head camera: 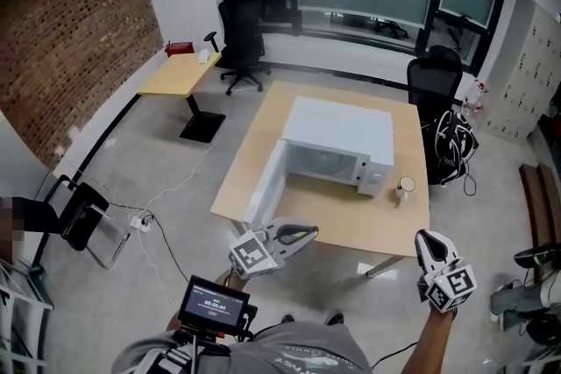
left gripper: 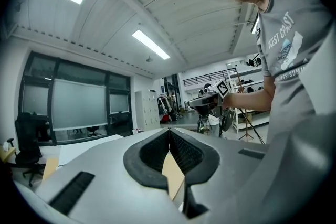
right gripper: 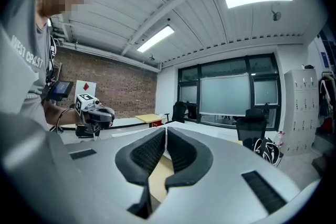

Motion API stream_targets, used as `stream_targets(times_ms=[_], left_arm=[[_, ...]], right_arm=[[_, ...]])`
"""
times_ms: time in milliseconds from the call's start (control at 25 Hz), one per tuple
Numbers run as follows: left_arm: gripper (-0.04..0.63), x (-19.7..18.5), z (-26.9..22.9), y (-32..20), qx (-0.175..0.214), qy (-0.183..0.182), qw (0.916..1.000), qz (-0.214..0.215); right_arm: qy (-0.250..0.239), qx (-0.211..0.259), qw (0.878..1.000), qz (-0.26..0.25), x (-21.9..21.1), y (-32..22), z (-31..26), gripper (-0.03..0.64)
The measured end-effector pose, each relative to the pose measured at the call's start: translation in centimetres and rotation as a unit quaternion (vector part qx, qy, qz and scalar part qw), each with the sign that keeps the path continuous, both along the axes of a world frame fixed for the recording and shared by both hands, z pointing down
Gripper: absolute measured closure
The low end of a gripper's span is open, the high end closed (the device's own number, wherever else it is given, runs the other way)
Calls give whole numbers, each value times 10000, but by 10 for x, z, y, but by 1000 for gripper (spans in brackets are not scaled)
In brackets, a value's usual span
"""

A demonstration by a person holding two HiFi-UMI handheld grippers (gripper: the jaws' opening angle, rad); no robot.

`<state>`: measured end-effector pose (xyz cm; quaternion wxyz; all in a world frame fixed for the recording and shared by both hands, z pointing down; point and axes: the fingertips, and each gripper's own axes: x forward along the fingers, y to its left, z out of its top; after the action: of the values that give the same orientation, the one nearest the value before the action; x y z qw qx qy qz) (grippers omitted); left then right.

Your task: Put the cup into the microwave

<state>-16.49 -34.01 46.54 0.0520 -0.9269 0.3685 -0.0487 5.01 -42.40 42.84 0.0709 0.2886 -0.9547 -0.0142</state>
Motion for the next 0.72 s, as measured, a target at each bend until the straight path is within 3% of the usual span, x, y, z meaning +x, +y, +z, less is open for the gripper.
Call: stream_targets(times_ms=[400,720], left_arm=[[574,-20,19,-67,-206,99,9992,-334],[575,-13,41,-143,-471,347,9972,-463]], right_arm=[[32,-184,9998,-13,-15,-108,32,598],[132,-725,9972,135,-17,-216,101,593]])
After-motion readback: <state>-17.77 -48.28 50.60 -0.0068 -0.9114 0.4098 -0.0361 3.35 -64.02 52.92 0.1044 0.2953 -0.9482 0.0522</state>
